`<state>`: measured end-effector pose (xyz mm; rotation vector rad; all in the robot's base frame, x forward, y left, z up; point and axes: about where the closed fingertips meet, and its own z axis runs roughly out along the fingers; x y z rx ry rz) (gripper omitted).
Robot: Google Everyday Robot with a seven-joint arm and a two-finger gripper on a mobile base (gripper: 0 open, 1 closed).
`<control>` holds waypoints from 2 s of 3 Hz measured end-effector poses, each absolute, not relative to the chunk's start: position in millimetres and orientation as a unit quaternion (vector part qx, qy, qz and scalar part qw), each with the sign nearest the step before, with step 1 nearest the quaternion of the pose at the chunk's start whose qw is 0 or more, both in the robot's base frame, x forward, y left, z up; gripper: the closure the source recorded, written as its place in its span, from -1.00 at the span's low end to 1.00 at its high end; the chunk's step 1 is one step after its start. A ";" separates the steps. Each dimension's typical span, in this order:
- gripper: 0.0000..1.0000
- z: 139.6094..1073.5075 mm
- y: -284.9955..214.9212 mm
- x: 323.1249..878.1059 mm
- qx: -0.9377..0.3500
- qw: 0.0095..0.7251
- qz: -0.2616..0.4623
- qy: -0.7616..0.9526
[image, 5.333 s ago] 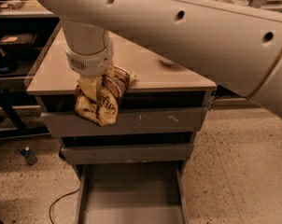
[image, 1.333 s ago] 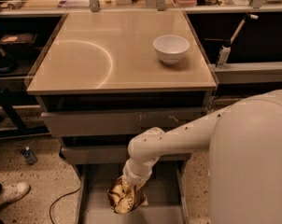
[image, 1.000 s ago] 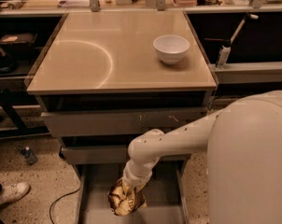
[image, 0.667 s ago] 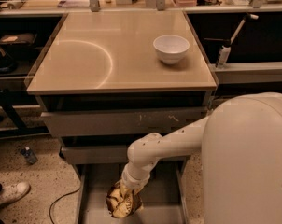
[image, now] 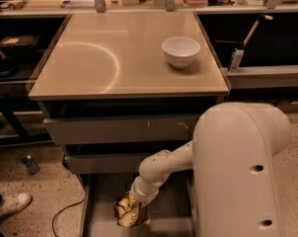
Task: Place brown chip bag into bottom drawer
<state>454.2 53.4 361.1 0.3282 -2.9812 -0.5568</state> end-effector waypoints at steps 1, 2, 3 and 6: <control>1.00 329.5 44.0 469.2 0.060 0.035 -0.179 -0.981; 1.00 310.8 25.2 480.5 0.028 0.029 -0.166 -0.985; 1.00 299.3 8.3 494.0 0.008 0.021 -0.144 -0.989; 0.64 241.6 23.6 477.6 -0.012 0.059 -0.156 -0.986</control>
Offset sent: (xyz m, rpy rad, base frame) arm 0.0418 -0.0522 -0.0710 -0.0742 -0.0152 -0.2421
